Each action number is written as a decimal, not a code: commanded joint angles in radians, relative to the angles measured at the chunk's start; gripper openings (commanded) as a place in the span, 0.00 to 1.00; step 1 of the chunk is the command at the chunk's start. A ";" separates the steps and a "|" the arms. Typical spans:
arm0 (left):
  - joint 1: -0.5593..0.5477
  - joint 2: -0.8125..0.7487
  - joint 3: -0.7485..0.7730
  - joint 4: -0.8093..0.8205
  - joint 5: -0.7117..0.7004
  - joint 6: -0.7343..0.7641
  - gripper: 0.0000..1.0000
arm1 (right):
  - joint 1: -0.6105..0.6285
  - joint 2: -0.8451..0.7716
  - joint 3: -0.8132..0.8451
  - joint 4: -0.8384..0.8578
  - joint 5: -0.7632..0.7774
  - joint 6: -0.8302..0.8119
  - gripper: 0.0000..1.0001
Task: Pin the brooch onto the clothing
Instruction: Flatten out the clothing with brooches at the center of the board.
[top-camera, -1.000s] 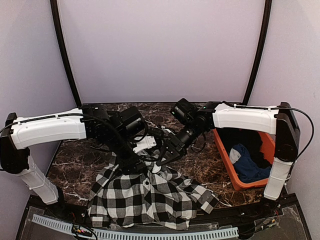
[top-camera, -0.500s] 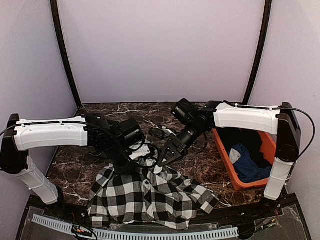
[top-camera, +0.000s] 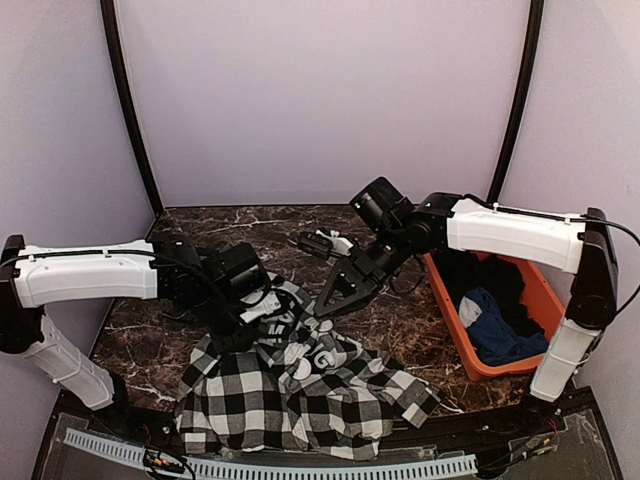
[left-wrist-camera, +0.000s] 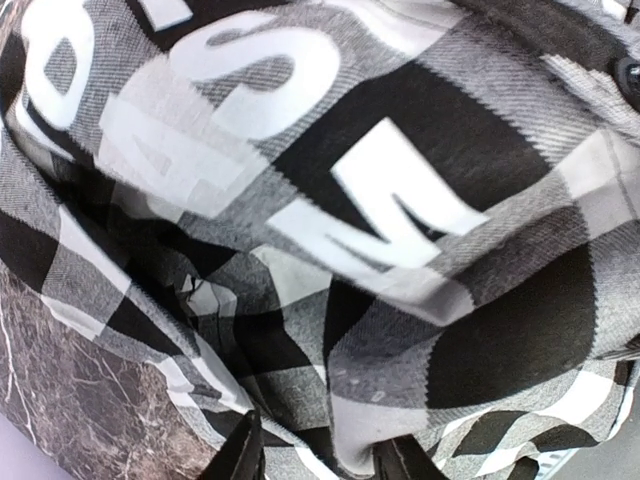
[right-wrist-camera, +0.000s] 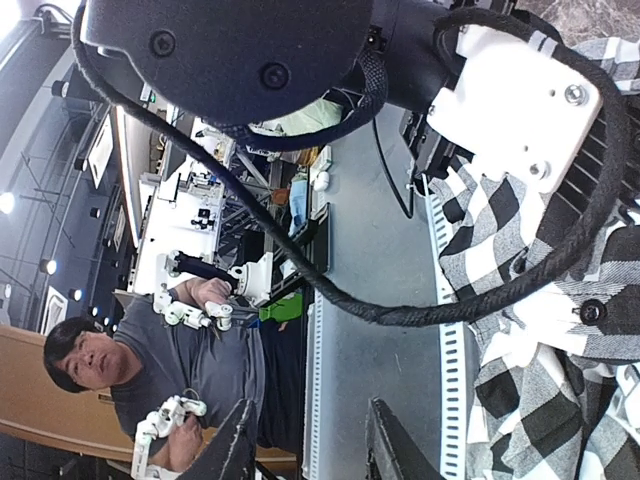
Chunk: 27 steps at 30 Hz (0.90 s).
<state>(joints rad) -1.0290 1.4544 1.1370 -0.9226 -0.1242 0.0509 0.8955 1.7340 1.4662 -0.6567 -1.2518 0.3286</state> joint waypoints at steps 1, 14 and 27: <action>0.021 -0.062 -0.017 -0.043 -0.043 -0.022 0.47 | -0.007 -0.016 0.005 0.005 0.060 -0.015 0.38; 0.363 -0.178 0.016 0.135 0.096 -0.027 0.99 | -0.169 0.039 -0.033 -0.002 0.646 -0.241 0.55; 0.518 0.091 0.018 0.316 0.409 -0.045 0.99 | -0.198 0.151 -0.307 0.281 0.508 -0.253 0.70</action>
<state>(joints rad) -0.5171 1.5303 1.1625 -0.6544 0.1749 0.0143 0.6991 1.8408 1.2156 -0.5167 -0.6788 0.0597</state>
